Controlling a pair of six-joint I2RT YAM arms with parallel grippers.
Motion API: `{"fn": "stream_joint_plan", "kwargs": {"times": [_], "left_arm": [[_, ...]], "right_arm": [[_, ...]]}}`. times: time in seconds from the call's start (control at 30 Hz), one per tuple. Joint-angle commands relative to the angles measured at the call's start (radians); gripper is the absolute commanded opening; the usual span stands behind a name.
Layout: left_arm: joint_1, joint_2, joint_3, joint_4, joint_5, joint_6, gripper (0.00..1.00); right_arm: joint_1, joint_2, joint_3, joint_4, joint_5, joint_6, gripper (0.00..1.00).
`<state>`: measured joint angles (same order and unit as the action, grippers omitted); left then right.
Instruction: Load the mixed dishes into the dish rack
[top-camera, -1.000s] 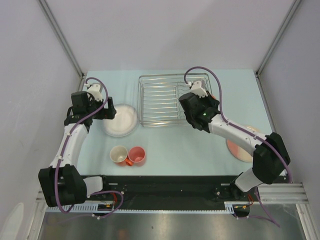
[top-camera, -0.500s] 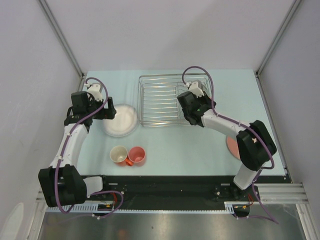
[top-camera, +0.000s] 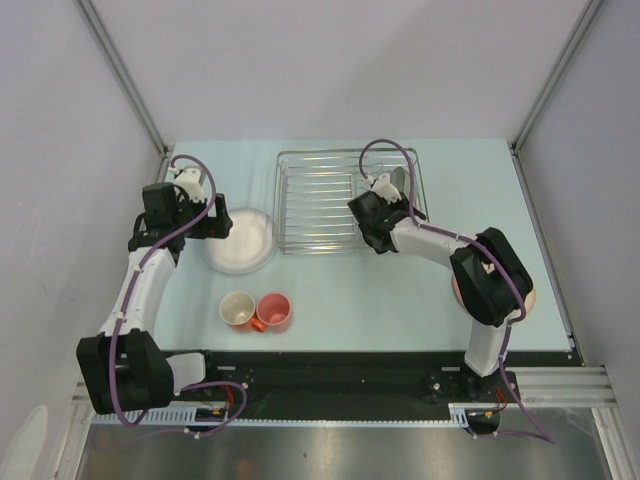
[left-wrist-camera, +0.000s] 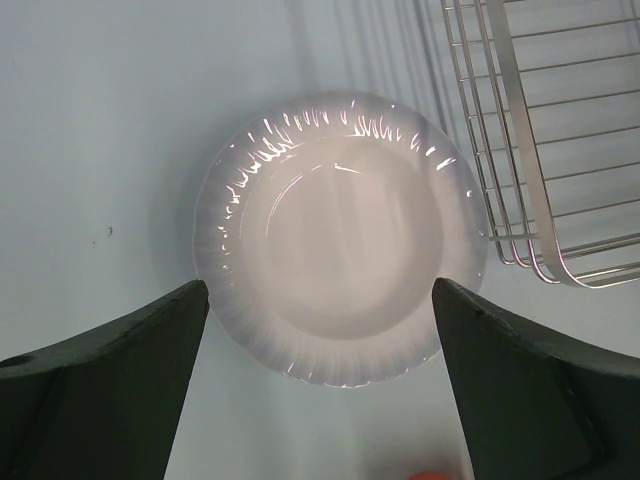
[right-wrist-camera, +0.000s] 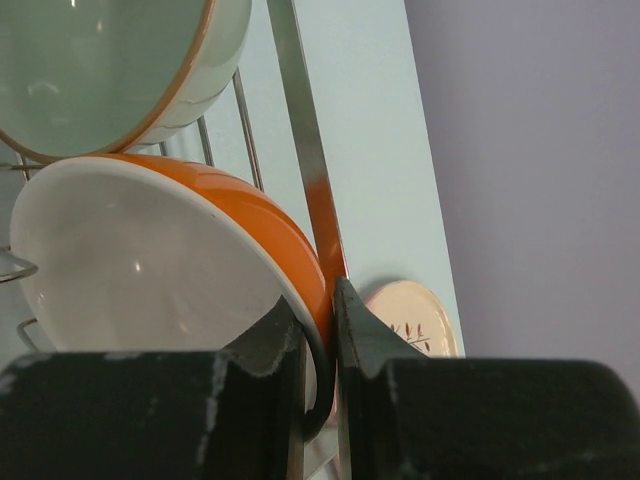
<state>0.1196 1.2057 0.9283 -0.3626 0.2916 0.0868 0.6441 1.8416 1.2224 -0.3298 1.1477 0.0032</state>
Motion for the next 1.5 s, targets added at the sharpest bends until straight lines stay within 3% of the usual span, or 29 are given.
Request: {"fn": "stream_joint_plan", "kwargs": {"times": [0.0,0.03,0.3,0.47,0.57,0.67,0.77,0.87,1.03,1.3,1.47], "left_arm": [[0.008,-0.025,0.023,0.011,0.001,0.007,1.00],[0.008,-0.024,0.023,0.011,0.000,0.005,1.00],[0.008,-0.028,0.015,0.013,0.001,0.007,1.00],[0.008,-0.031,0.020,0.013,0.000,0.007,1.00],[0.008,-0.034,0.020,0.011,0.003,0.007,0.99],[0.008,-0.035,0.020,0.011,0.004,0.007,1.00],[0.009,-0.026,0.015,0.010,-0.006,0.014,0.99],[0.009,-0.020,-0.005,0.019,-0.034,0.024,1.00],[0.051,0.005,-0.014,0.025,-0.043,0.036,1.00],[0.202,0.109,-0.051,0.040,-0.037,0.135,0.99],[0.227,0.210,-0.059,0.054,-0.010,0.166,0.96]], "right_arm": [[0.022,0.008,0.043,-0.025,-0.013,0.064,0.13],[0.026,0.005,0.045,-0.028,-0.011,0.064,0.24],[0.026,-0.123,0.055,-0.080,0.000,0.078,0.79],[0.005,-0.293,0.072,-0.196,-0.074,0.167,0.86],[-0.044,-0.422,0.071,-0.313,-0.181,0.354,1.00],[-0.158,-0.520,0.046,-0.439,-0.282,0.564,1.00],[-0.235,-0.588,-0.052,-0.381,-0.471,0.520,1.00],[-0.143,-0.631,-0.101,-0.331,-0.493,0.491,0.97],[0.066,-0.539,-0.077,-0.276,-0.485,0.480,0.91],[0.192,-0.461,0.015,-0.209,-0.552,0.515,0.89],[0.304,-0.365,0.071,-0.146,-0.588,0.508,0.88]]}}
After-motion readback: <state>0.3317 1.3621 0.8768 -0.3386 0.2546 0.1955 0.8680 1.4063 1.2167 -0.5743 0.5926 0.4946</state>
